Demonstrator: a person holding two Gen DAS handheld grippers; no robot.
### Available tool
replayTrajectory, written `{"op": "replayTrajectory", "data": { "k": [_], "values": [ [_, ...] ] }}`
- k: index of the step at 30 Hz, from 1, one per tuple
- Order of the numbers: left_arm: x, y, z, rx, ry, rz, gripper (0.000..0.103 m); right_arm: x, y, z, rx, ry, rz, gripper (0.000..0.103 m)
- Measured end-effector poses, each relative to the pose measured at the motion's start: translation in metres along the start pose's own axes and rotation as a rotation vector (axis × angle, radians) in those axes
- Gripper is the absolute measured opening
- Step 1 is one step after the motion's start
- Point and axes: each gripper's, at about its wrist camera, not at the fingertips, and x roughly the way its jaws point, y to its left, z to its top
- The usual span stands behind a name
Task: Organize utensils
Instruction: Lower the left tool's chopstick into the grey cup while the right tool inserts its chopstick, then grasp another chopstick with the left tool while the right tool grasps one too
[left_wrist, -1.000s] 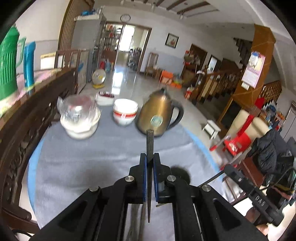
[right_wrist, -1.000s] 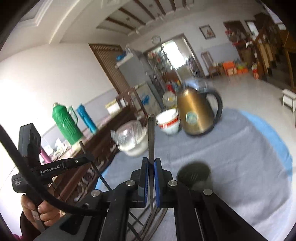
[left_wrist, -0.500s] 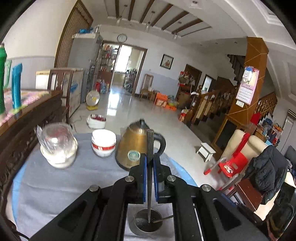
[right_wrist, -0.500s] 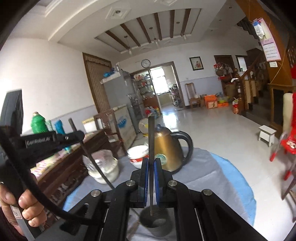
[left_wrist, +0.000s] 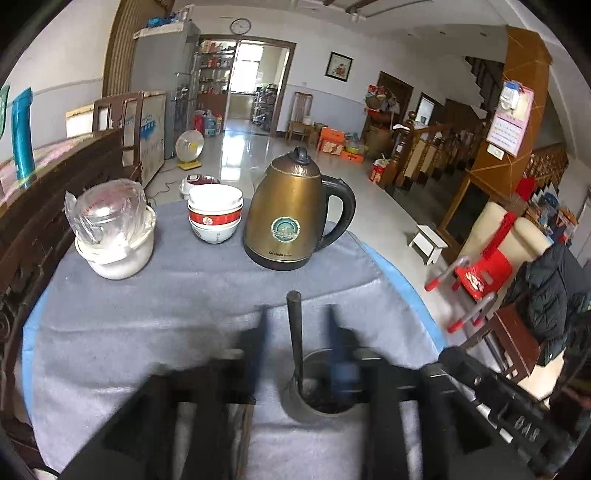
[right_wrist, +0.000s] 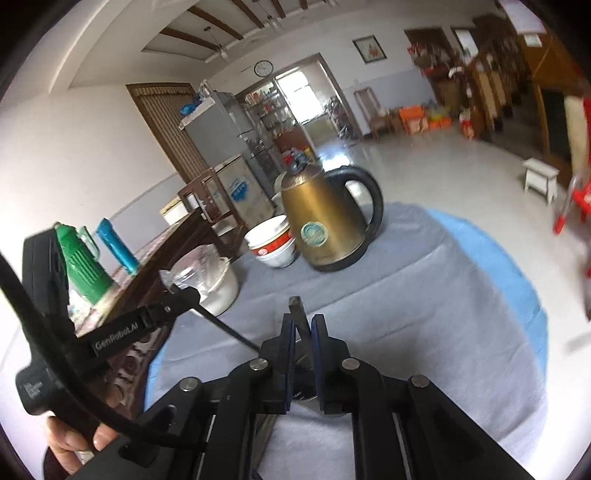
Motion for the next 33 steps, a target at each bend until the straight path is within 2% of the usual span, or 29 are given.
{"op": "replayTrajectory", "data": {
  "k": [1,2,3,5,6,7,11,13,17,19,21,22,23,25,28,30,31,33],
  "values": [
    [-0.004,0.002,-0.004,0.009,-0.013,0.005,0.062,-0.003,-0.002,-0.003,0.011,-0.005,0.014,0.015],
    [-0.011,0.004,-0.008,0.025,-0.032,0.011,0.062,-0.005,-0.003,-0.004,0.019,-0.011,0.022,0.017],
    [-0.015,0.006,-0.011,0.039,-0.037,0.017,0.062,-0.009,-0.005,-0.006,0.032,-0.023,0.03,0.026],
    [-0.024,0.015,-0.021,0.051,-0.037,0.028,0.062,-0.019,-0.009,-0.012,0.064,-0.069,0.059,0.051],
    [-0.029,0.026,-0.027,0.045,-0.034,0.039,0.062,-0.027,-0.012,-0.016,0.077,-0.101,0.078,0.074],
    [-0.031,0.032,-0.029,0.041,-0.03,0.051,0.062,-0.031,-0.011,-0.018,0.082,-0.128,0.095,0.076],
    [-0.031,0.079,-0.059,0.021,0.028,0.155,0.062,-0.058,-0.013,-0.034,0.076,-0.194,0.146,0.074],
    [-0.023,0.102,-0.078,-0.004,0.098,0.197,0.062,-0.066,-0.012,-0.046,0.062,-0.194,0.173,0.066],
    [-0.003,0.142,-0.125,-0.118,0.238,0.208,0.062,-0.047,-0.009,-0.078,0.044,-0.072,0.166,0.053],
    [0.005,0.153,-0.146,-0.167,0.285,0.205,0.062,-0.023,-0.006,-0.098,0.041,0.018,0.139,0.041],
    [0.012,0.153,-0.165,-0.178,0.317,0.195,0.053,-0.001,-0.007,-0.114,0.061,0.094,0.121,0.039],
    [0.014,0.149,-0.17,-0.171,0.329,0.193,0.044,0.011,-0.007,-0.123,0.078,0.131,0.113,0.039],
    [0.015,0.146,-0.175,-0.167,0.336,0.188,0.041,0.018,-0.007,-0.127,0.085,0.152,0.108,0.039],
    [0.019,0.141,-0.185,-0.158,0.351,0.169,0.04,0.034,-0.005,-0.138,0.085,0.201,0.09,0.039],
    [0.026,0.141,-0.191,-0.141,0.368,0.19,0.04,0.05,-0.004,-0.147,0.074,0.243,0.079,0.039],
    [0.031,0.144,-0.195,-0.159,0.388,0.181,0.031,0.058,-0.003,-0.152,0.078,0.274,0.096,0.039],
    [0.033,0.144,-0.198,-0.166,0.398,0.172,0.023,0.062,0.001,-0.152,0.075,0.275,0.099,0.039],
    [0.033,0.141,-0.199,-0.15,0.393,0.179,0.02,0.062,0.006,-0.147,0.072,0.25,0.123,0.039]
  ]
}}
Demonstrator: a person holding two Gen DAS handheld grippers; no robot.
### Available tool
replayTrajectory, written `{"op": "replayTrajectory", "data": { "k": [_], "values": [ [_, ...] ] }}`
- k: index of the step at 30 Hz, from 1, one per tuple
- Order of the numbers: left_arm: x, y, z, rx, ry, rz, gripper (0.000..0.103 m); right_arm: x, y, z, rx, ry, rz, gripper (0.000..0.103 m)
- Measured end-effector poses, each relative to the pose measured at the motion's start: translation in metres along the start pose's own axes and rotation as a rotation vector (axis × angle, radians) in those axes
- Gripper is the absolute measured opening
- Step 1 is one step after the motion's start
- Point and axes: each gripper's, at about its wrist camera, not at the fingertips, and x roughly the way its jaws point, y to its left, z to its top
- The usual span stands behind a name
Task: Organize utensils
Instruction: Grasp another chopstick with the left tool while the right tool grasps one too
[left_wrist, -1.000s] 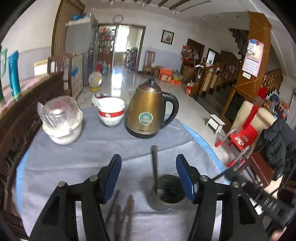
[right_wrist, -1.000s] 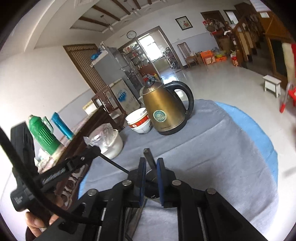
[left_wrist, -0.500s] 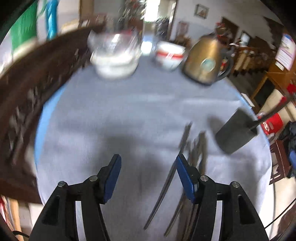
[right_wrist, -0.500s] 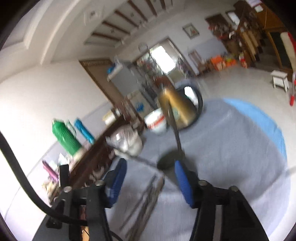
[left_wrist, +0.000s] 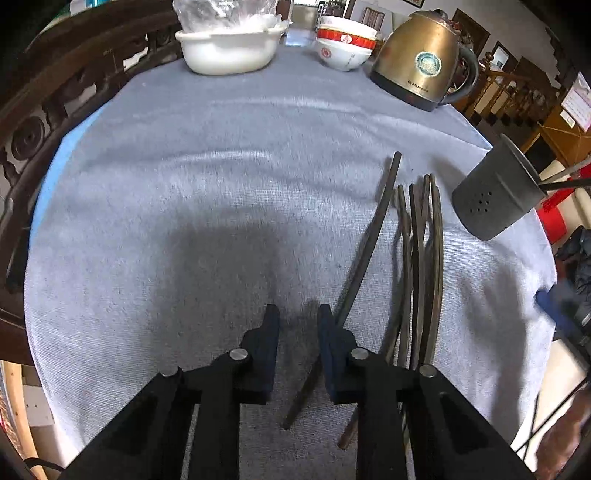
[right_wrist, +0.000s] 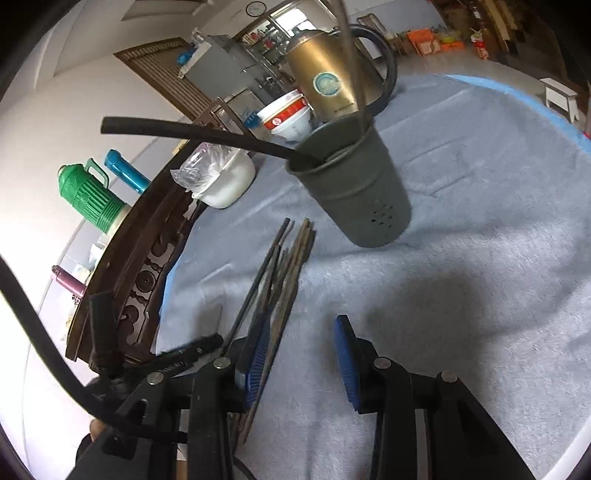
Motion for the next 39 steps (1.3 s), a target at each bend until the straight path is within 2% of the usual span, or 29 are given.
{"op": "replayTrajectory", "data": {
  "k": [2,6,8,11,14,18,23,25,28,31,34,39],
  "values": [
    [0.0,-0.001,-0.001,0.0,0.002,-0.014,0.013,-0.005,0.007,0.008,0.003,-0.032,0.051,0.039],
    [0.0,0.001,-0.004,-0.022,0.008,-0.031,0.007,-0.01,0.02,0.034,0.013,-0.123,0.116,0.039],
    [-0.001,0.001,-0.007,-0.032,0.013,-0.034,0.006,-0.015,0.019,0.043,0.049,-0.178,0.127,0.039],
    [-0.004,0.001,-0.013,-0.043,0.02,-0.043,0.005,-0.031,0.005,0.051,0.152,-0.306,0.147,0.039],
    [-0.005,-0.003,-0.02,-0.046,0.026,-0.054,0.004,-0.044,-0.005,0.055,0.193,-0.358,0.139,0.04],
    [-0.012,-0.009,-0.038,-0.017,0.038,-0.066,0.003,-0.044,0.008,0.052,0.111,-0.291,0.134,0.041],
    [-0.02,-0.013,-0.058,-0.005,0.06,-0.088,0.003,-0.019,0.029,0.034,0.005,-0.142,0.131,0.041],
    [-0.023,-0.013,-0.064,-0.001,0.072,-0.102,0.003,0.008,0.039,0.028,-0.049,-0.018,0.05,0.041],
    [-0.027,-0.012,-0.072,0.004,0.094,-0.133,0.003,0.041,0.039,0.017,-0.068,0.093,-0.035,0.041],
    [-0.03,-0.003,-0.065,-0.014,0.08,-0.155,0.003,0.067,0.032,0.013,-0.054,0.151,-0.095,0.041],
    [-0.035,0.006,-0.053,-0.038,0.049,-0.151,0.003,0.088,0.028,0.013,-0.048,0.189,-0.118,0.04],
    [-0.038,0.012,-0.033,-0.046,0.028,-0.157,0.003,0.104,0.038,0.009,-0.12,0.174,-0.181,0.039]
  ]
}}
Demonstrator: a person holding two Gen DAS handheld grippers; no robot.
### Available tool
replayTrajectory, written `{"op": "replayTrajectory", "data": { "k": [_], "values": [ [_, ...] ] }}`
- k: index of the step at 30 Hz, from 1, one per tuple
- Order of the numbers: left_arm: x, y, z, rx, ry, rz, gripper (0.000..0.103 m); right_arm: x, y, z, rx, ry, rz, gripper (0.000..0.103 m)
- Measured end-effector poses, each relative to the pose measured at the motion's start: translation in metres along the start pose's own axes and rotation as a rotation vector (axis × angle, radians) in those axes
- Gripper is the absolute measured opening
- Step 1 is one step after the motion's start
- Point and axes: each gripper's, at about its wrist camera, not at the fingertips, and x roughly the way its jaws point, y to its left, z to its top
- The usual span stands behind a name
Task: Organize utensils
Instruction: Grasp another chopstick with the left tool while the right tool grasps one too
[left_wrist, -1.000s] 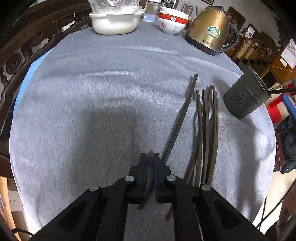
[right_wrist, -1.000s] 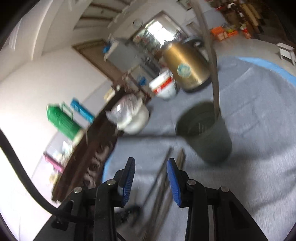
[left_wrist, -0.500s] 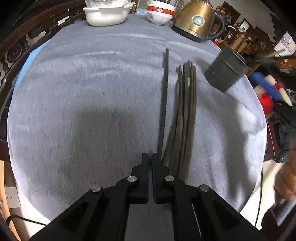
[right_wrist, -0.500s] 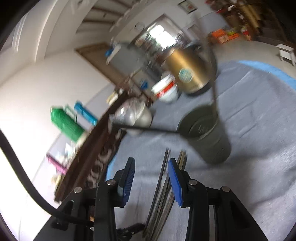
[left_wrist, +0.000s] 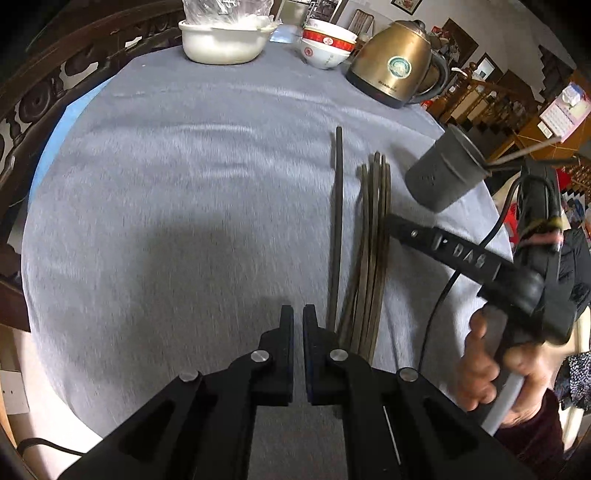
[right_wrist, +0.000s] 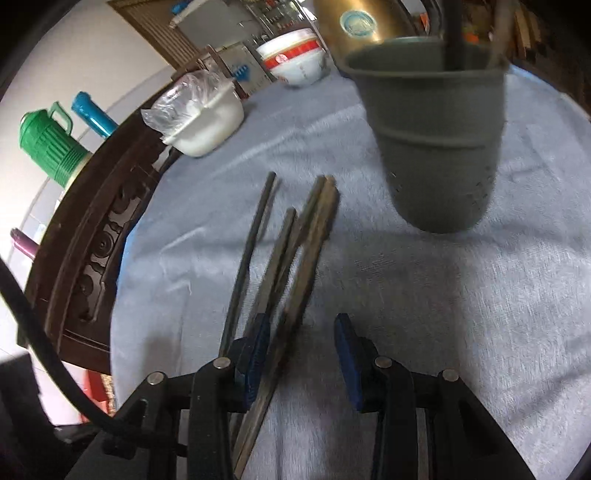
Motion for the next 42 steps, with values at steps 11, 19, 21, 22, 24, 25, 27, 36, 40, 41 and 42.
{"op": "replayTrajectory", "data": {
  "k": [11,19,21,22,24,25,27,36,40,41,42],
  "values": [
    [0.026,-0.043,0.04,0.16,0.014,-0.026,0.044,-0.016,-0.029,-0.01,-0.047,-0.034,-0.066,0.01],
    [0.06,-0.066,0.065,0.184,0.028,-0.042,0.044,-0.037,-0.063,-0.025,0.005,-0.069,0.019,0.01],
    [0.061,-0.068,0.069,0.188,0.008,-0.04,0.043,-0.038,-0.064,-0.026,0.013,-0.072,0.032,0.01],
    [0.06,-0.065,0.07,0.186,0.007,-0.034,0.036,-0.038,-0.063,-0.025,0.012,-0.072,0.032,0.01],
    [0.065,-0.061,0.075,0.178,0.015,-0.025,0.021,-0.037,-0.063,-0.026,0.002,-0.072,0.026,0.01],
    [0.064,-0.06,0.075,0.173,0.016,-0.032,0.019,-0.038,-0.063,-0.026,-0.001,-0.071,0.023,0.01],
    [0.063,-0.05,0.077,0.152,0.019,-0.01,0.009,-0.038,-0.062,-0.025,0.002,-0.064,0.014,0.01],
    [0.048,-0.002,0.078,0.05,0.025,-0.058,0.009,-0.015,-0.031,0.0,0.024,0.024,0.039,0.017],
    [0.028,0.01,0.076,0.056,-0.023,-0.062,0.009,-0.01,-0.001,0.003,-0.039,0.021,0.05,0.017],
    [0.025,0.013,0.078,0.053,-0.031,-0.058,0.01,-0.012,0.005,0.004,-0.049,0.005,0.053,0.017],
    [0.024,0.017,0.079,0.05,-0.033,-0.056,0.011,-0.012,0.01,0.006,-0.053,-0.007,0.045,0.017]
  ]
}}
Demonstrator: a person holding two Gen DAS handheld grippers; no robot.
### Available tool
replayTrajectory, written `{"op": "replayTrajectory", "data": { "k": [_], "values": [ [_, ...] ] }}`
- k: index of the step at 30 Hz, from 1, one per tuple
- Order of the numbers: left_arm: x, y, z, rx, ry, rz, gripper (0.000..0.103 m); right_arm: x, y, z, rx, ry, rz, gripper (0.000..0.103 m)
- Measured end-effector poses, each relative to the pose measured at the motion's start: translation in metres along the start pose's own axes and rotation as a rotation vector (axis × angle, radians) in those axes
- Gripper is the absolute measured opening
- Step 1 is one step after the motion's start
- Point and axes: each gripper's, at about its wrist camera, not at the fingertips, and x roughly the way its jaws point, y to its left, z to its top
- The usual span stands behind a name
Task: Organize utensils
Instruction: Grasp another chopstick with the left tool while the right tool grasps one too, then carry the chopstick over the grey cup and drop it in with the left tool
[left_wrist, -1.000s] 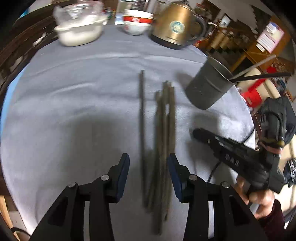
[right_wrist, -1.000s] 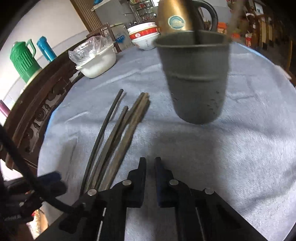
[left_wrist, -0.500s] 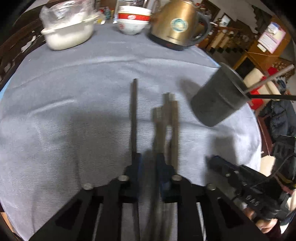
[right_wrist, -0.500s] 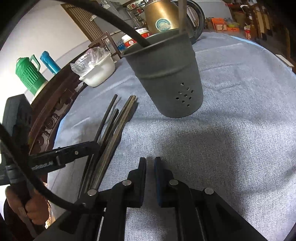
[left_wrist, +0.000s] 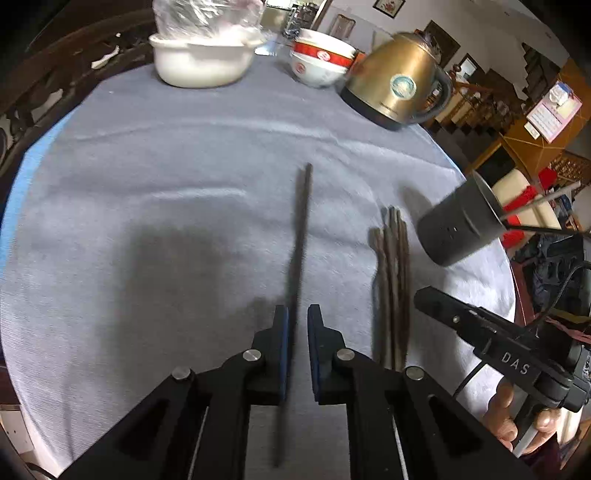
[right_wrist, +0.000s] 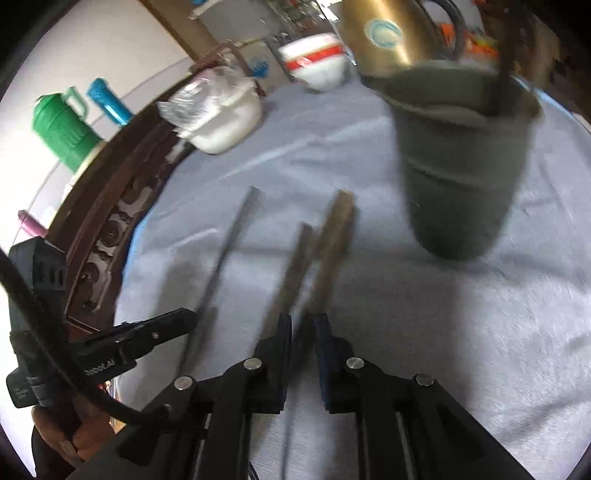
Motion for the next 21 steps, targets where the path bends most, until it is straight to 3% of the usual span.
{"op": "replayTrajectory", "data": {
  "k": [1,2,3,5,7,10,12,13,17,21],
  "values": [
    [0.001,0.003,0.003,-0.005,0.001,0.0,0.019,0.002,0.003,0.003,0.002,0.0,-0.003,0.017],
    [0.002,0.004,0.003,-0.01,0.007,0.003,0.035,0.005,0.004,0.006,0.008,0.007,-0.003,0.017],
    [0.003,0.005,0.004,-0.017,0.011,0.01,0.041,0.008,0.005,0.008,0.013,0.014,-0.01,0.017],
    [0.006,0.004,0.004,-0.007,0.012,0.012,0.045,0.015,0.004,0.01,0.023,0.032,-0.052,0.017],
    [0.012,0.002,0.001,0.009,0.026,0.03,0.045,0.019,0.004,0.011,0.024,0.038,-0.04,0.017],
    [0.019,0.001,-0.003,0.014,0.042,0.06,0.043,0.022,0.009,0.013,0.01,0.04,-0.062,0.017],
    [0.019,-0.001,-0.004,0.022,0.048,0.043,0.027,0.023,0.012,0.017,0.011,0.049,-0.09,0.017],
    [0.023,0.0,-0.006,0.022,0.061,0.036,0.01,0.023,0.011,0.018,0.02,0.055,-0.093,0.017],
    [0.023,-0.004,-0.013,0.035,0.048,0.047,0.006,0.027,0.013,0.02,0.023,0.07,-0.103,0.017],
    [0.02,-0.006,-0.022,0.012,0.053,0.009,0.006,0.037,0.015,0.017,0.019,0.101,-0.12,0.025]
  ]
}}
